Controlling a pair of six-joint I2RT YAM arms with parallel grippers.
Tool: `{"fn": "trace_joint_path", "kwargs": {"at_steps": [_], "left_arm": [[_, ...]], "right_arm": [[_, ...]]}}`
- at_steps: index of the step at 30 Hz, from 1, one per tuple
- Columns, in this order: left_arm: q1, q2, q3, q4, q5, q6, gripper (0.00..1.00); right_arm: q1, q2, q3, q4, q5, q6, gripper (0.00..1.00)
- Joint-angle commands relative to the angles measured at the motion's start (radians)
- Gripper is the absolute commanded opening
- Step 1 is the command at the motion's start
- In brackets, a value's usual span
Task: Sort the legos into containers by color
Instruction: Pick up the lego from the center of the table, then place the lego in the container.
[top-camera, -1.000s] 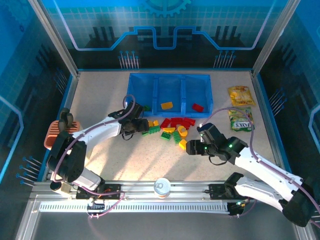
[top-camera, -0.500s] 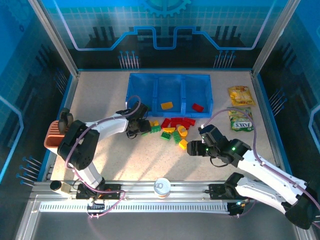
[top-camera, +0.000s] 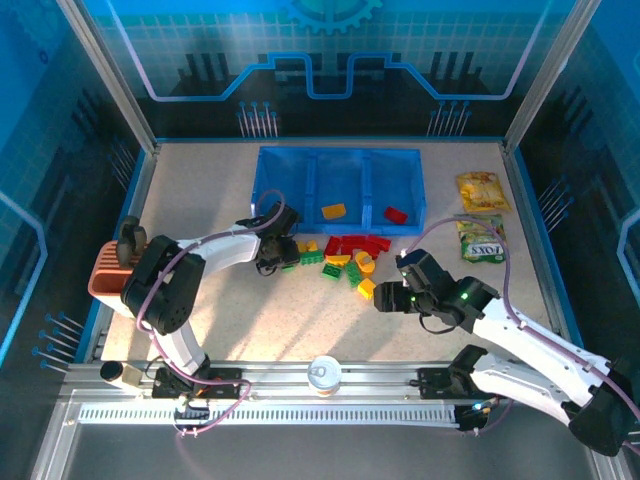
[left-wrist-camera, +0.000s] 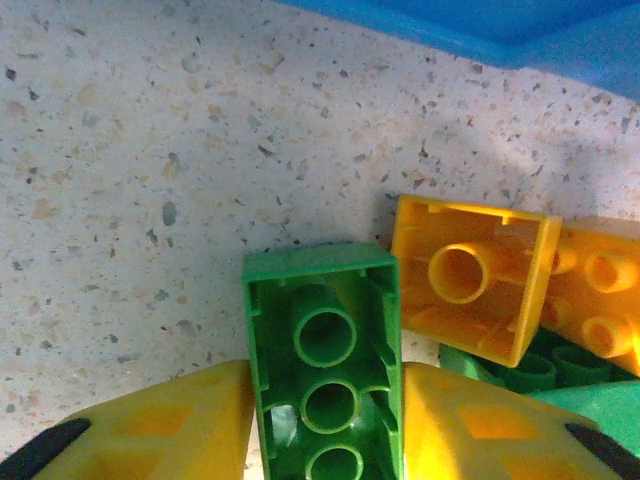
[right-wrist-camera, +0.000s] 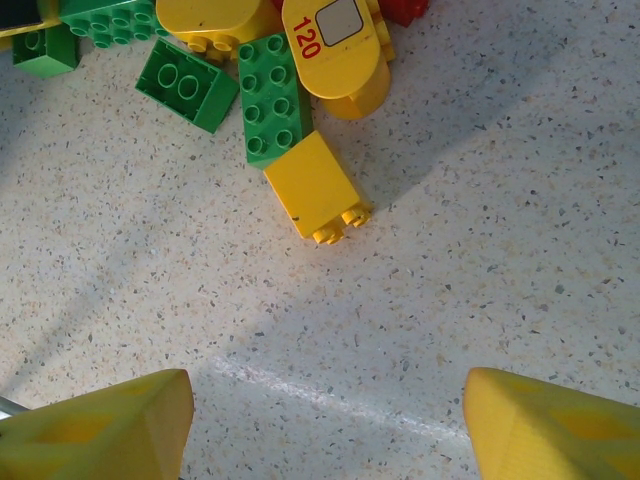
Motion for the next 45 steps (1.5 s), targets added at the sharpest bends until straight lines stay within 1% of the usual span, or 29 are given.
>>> {"fn": "trace_joint_path", "kwargs": {"at_steps": [1,7,13,18,22,27,31,35,36,37,38,39,41,45], "left_arm": [[-0.002,-0.022,-0.017,-0.015,-0.017,0.002,0.39],[0.000,-0.072,0.017,-0.044,-0.037,0.032,0.34],[0.015,-0.160,0.070,-0.050,-0.076,0.063,0.35],[0.059,-0.156,0.149,-0.066,-0.081,0.090,0.35],[0.092,-0.119,0.244,-0.071,-0.090,0.126,0.36],[0.116,0.006,0.410,-0.126,-0.091,0.173,0.36],[0.123,0.099,0.475,-0.126,-0.095,0.188,0.36],[0.130,0.176,0.530,-0.169,-0.084,0.172,0.42],[0.129,0.175,0.525,-0.167,-0.074,0.168,0.46],[0.127,0.164,0.508,-0.152,-0.063,0.161,0.54],[0.128,0.144,0.483,-0.123,-0.048,0.160,0.65],[0.127,0.122,0.460,-0.098,-0.035,0.160,0.69],[0.127,0.071,0.423,-0.067,-0.028,0.158,0.74],[0.127,-0.016,0.411,-0.096,-0.035,0.167,0.75]], "right_arm": [[0.012,0.000,-0.018,0.003,0.016,0.014,0.73],[0.012,-0.004,-0.035,0.011,0.012,0.022,0.73],[0.012,-0.022,-0.052,0.011,0.014,0.025,0.73],[0.012,-0.036,-0.057,0.005,0.013,0.028,0.73],[0.012,-0.054,-0.064,-0.003,0.014,0.031,0.73],[0.013,-0.081,-0.065,-0.024,0.013,0.039,0.73],[0.014,-0.118,-0.065,-0.049,0.016,0.046,0.73],[0.013,-0.154,-0.057,-0.093,0.026,0.048,0.72],[0.014,-0.162,-0.055,-0.103,0.030,0.048,0.72],[0.013,-0.171,-0.055,-0.112,0.032,0.048,0.72],[0.013,-0.178,-0.055,-0.119,0.034,0.050,0.73],[0.013,-0.185,-0.058,-0.120,0.036,0.051,0.72],[0.013,-0.190,-0.064,-0.117,0.033,0.056,0.73],[0.014,-0.173,-0.069,-0.090,0.018,0.061,0.72]]}}
